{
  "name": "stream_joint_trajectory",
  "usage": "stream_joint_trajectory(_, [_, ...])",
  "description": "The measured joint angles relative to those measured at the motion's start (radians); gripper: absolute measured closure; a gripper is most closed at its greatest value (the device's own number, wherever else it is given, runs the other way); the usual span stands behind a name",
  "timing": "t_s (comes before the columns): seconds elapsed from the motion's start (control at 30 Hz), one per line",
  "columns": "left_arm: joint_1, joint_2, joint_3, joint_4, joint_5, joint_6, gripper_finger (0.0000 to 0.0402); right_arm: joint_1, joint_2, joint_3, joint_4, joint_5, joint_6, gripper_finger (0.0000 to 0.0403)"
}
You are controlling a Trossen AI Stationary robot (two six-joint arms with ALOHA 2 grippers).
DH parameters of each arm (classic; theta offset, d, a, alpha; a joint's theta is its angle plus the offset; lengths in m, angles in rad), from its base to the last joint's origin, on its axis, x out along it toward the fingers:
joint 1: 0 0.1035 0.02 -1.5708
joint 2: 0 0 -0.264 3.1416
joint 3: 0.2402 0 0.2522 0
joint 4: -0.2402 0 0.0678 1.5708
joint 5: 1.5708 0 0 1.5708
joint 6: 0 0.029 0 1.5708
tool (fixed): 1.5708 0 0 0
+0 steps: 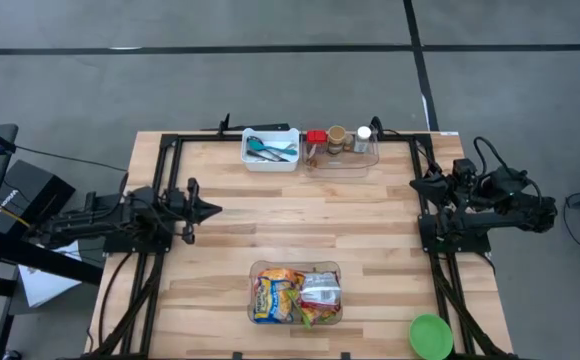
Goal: Pick & Place Food Item
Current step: Return to Home Position
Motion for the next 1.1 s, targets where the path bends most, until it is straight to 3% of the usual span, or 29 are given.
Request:
stream_joint_trajectory(0.13, [0.000, -0.008, 0.000, -0.001, 0.000, -0.048, 0.0401, 0.000, 0.000, 0.000, -0.003, 0.000, 0.000, 0.0403])
stream_joint_trajectory(0.3, [0.000, 0.014, 0.000, 0.002, 0.001, -0.217, 0.0398, 0.000, 0.000, 0.000, -0.047, 0.000, -0.011, 0.0403])
stream_joint_trajectory(1.1, [0.000, 0.144, -0.001, 0.083, 0.002, -0.219, 0.0398, 0.000, 0.000, -0.006, -0.167, -0.001, -0.383, 0.0403])
